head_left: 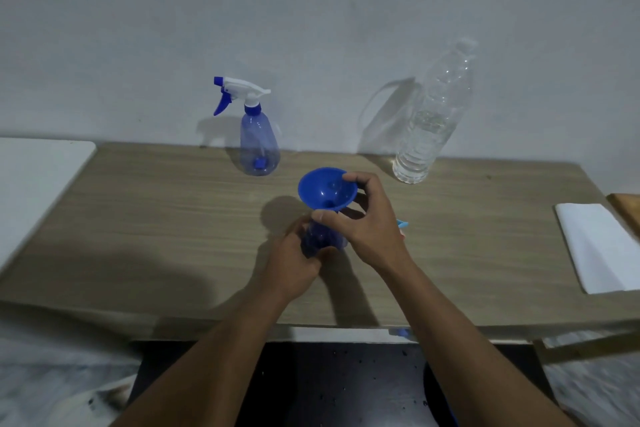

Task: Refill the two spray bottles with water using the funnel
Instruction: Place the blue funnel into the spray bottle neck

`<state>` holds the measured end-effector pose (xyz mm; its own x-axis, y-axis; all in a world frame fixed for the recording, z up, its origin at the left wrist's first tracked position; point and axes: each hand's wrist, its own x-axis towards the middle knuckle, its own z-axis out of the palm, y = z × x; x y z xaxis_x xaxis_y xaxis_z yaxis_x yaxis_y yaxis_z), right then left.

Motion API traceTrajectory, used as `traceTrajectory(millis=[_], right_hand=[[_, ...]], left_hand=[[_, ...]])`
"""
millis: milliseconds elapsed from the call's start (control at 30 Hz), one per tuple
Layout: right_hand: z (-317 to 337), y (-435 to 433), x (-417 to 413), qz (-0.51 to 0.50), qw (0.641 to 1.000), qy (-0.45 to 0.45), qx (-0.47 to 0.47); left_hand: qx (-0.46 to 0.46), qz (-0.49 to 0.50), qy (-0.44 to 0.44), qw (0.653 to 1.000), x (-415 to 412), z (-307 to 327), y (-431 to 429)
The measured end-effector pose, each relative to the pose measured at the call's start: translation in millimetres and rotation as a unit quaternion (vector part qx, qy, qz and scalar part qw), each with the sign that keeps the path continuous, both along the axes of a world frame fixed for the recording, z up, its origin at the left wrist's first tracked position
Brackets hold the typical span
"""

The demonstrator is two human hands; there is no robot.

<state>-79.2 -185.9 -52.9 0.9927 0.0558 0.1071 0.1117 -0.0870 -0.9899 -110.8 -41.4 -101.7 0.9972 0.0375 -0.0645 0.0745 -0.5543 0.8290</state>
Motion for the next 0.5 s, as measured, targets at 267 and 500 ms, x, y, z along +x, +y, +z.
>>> traceTrajectory(millis=[267,500], right_hand=[[13,-12,1,0.015,0.973,-0.044,-0.225],[36,-19,0,0.031,0.938,-0.055,-0.340]], left_hand=[[0.002,-0.009,-0.015,1.000,-2,6,-3],[-0.044,0.013,-0.004,0.999,-4,3,-10]])
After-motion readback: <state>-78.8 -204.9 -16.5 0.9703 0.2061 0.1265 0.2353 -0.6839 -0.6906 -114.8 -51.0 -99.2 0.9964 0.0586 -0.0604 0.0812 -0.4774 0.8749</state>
